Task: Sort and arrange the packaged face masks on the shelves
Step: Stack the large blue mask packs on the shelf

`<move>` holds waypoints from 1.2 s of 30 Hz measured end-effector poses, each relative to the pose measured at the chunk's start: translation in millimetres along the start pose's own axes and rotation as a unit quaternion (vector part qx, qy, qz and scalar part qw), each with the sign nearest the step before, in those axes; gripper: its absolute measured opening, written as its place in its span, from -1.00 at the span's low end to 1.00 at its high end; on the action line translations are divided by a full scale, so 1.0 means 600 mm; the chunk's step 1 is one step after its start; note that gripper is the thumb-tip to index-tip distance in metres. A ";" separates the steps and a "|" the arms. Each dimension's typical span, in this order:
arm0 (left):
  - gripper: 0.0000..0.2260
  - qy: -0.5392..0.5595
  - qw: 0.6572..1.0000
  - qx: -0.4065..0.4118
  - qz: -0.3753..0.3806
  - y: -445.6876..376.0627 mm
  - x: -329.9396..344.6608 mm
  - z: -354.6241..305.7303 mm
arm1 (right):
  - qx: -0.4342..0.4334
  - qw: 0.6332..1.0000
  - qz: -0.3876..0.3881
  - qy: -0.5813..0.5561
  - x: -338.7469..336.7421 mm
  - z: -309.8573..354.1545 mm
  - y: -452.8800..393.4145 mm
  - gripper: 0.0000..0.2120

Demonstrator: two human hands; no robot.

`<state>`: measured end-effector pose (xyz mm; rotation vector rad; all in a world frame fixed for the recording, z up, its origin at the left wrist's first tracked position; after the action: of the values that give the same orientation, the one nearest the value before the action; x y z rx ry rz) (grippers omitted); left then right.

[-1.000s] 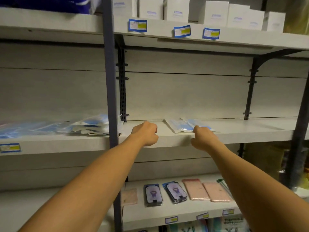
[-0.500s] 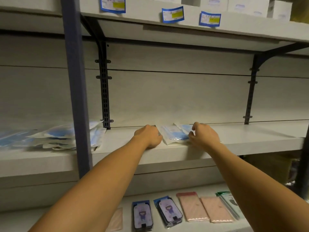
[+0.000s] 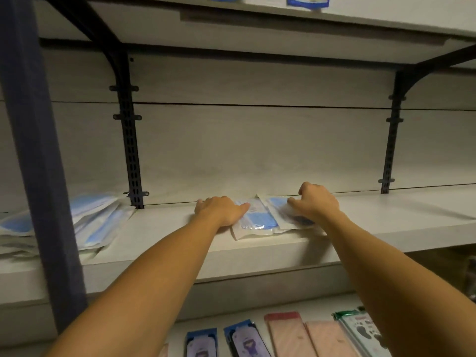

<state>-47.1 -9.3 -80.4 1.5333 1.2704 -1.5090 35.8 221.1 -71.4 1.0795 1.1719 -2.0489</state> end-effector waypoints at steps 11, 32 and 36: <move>-0.04 0.202 0.969 -0.095 0.104 -0.041 0.040 0.001 | 0.007 0.990 0.140 0.002 0.056 -0.042 -0.064 -0.15; -0.21 0.422 0.905 -0.043 0.045 -0.035 0.023 0.029 | 0.065 0.979 0.185 -0.062 0.071 -0.051 -0.074 -0.13; -0.18 0.430 0.903 -0.019 0.010 -0.042 0.021 0.035 | 0.050 0.977 0.191 -0.085 0.075 -0.052 -0.079 -0.17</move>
<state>-79.7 -17.4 -91.2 2.2860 1.7085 -0.7552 -12.3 268.3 -97.8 1.0584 0.7177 -1.8665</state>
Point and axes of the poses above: each hand's wrist, its own y-axis away from the middle knuckle, its own x-axis out of the palm, z = x × y, the point moved 3 cm from there along -y, towards the middle knuckle, and after that the axes turned 2 degrees about -z, right-handed, at the moved point
